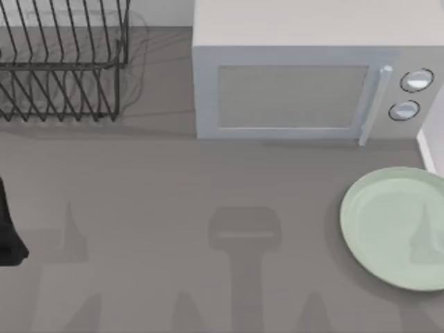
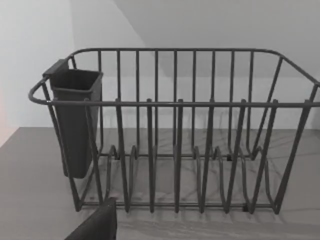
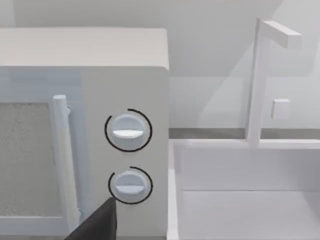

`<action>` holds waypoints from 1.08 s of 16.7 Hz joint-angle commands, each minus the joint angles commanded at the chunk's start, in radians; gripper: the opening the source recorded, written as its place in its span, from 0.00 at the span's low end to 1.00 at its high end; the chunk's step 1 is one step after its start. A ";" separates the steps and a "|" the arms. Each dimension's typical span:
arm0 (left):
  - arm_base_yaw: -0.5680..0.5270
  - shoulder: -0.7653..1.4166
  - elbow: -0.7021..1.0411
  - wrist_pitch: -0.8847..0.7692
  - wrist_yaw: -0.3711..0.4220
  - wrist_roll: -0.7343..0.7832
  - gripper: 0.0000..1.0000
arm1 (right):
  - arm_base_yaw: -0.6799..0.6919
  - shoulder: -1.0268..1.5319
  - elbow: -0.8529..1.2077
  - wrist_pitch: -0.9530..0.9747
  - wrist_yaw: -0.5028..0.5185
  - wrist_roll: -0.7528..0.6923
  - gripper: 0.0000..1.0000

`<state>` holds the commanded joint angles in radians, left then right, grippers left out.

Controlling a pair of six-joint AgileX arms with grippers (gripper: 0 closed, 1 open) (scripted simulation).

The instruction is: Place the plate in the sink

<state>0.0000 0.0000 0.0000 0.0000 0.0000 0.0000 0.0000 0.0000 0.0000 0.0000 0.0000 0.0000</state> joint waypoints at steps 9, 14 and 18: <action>0.000 0.000 0.000 0.000 0.000 0.000 1.00 | 0.021 0.063 0.061 -0.048 0.000 0.021 1.00; 0.000 0.000 0.000 0.000 0.000 0.000 1.00 | 0.108 0.377 0.319 -0.251 0.000 0.111 1.00; 0.000 0.000 0.000 0.000 0.000 0.000 1.00 | 0.204 0.762 0.605 -0.474 0.000 0.211 1.00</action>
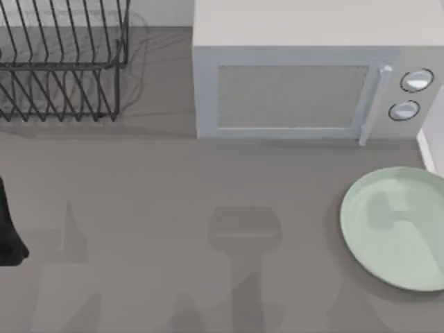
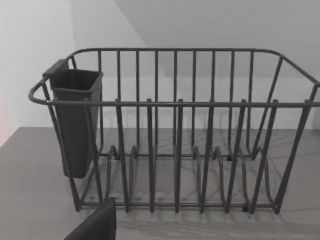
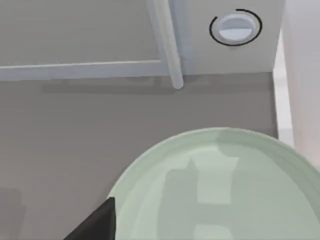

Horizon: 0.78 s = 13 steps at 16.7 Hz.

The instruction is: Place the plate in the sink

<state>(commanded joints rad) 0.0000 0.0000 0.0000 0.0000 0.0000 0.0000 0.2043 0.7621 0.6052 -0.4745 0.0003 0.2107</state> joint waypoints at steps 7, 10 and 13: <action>0.000 0.000 0.000 0.000 0.000 0.000 1.00 | 0.169 0.708 0.504 -0.392 0.000 0.174 1.00; 0.000 0.000 0.000 0.000 0.000 0.000 1.00 | 0.223 0.935 0.666 -0.517 0.000 0.230 1.00; 0.000 0.000 0.000 0.000 0.000 0.000 1.00 | 0.257 1.074 0.768 -0.597 0.000 0.265 1.00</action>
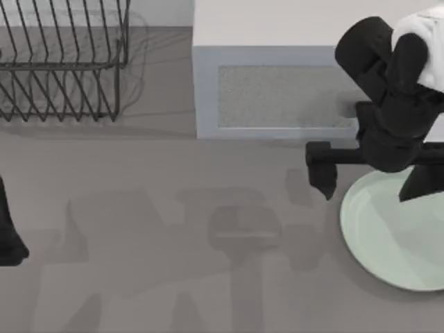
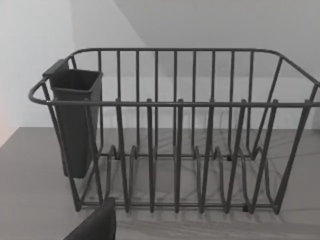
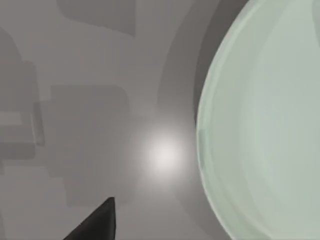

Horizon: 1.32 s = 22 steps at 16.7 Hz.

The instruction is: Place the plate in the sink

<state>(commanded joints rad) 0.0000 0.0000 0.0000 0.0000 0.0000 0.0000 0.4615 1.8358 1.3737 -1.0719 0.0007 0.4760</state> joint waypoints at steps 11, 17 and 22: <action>0.000 0.000 0.000 0.000 0.000 0.000 1.00 | 0.008 0.073 -0.021 0.049 0.000 0.011 1.00; 0.000 0.000 0.000 0.000 0.000 0.000 1.00 | 0.013 0.183 -0.165 0.321 0.001 0.015 1.00; 0.000 0.000 0.000 0.000 0.000 0.000 1.00 | 0.013 0.201 -0.186 0.350 0.001 0.016 1.00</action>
<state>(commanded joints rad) 0.0000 0.0000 0.0000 0.0000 0.0000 0.0000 0.4749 2.0366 1.1879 -0.7220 0.0017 0.4920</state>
